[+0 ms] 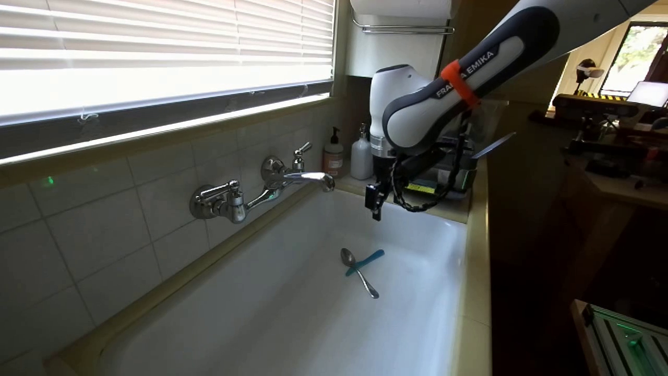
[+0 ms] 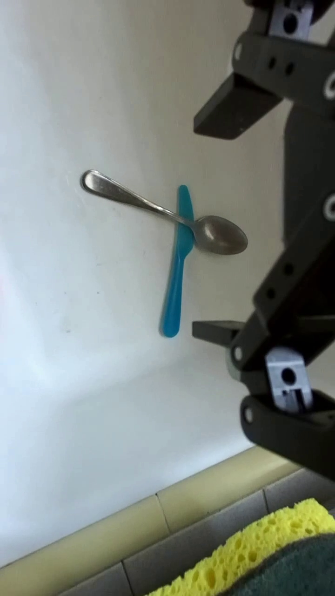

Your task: Remove the spoon from the drying rack and put it in the spoon

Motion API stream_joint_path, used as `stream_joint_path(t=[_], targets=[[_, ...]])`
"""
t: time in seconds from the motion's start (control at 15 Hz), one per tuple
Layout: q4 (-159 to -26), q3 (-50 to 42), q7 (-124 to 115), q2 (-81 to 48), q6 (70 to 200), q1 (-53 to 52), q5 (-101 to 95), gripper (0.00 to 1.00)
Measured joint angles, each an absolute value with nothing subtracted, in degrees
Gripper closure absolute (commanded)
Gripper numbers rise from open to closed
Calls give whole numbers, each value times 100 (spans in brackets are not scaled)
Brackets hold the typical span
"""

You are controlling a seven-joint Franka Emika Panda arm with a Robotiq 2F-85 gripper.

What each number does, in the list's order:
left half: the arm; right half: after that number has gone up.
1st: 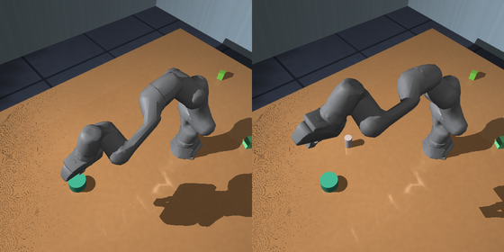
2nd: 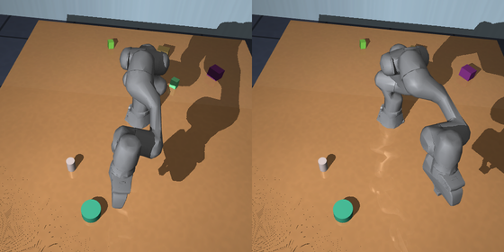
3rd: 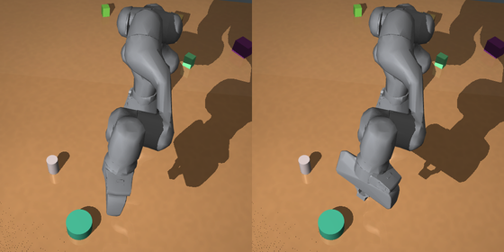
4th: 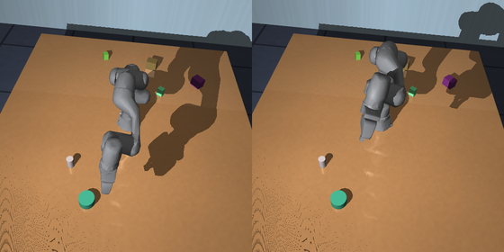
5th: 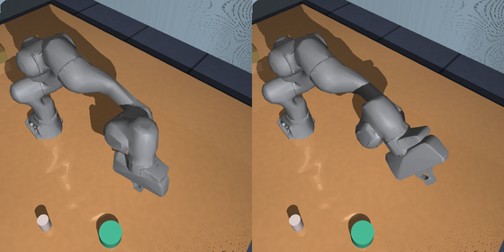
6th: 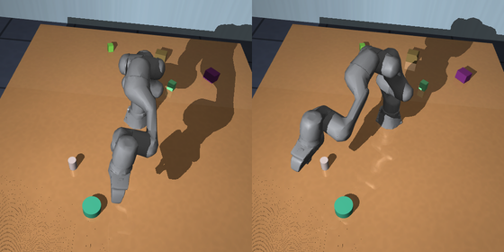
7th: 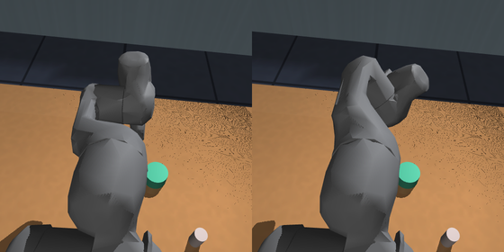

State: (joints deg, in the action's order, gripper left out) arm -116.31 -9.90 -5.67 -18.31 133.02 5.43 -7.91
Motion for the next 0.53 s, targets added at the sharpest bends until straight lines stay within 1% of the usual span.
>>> stream_joint_path(t=[0.2,0.53], targets=[[-11816,-992,-567,-1576,13468,550,-797,0],[-12244,-989,-567,-1156,14183,573,-793,0]])
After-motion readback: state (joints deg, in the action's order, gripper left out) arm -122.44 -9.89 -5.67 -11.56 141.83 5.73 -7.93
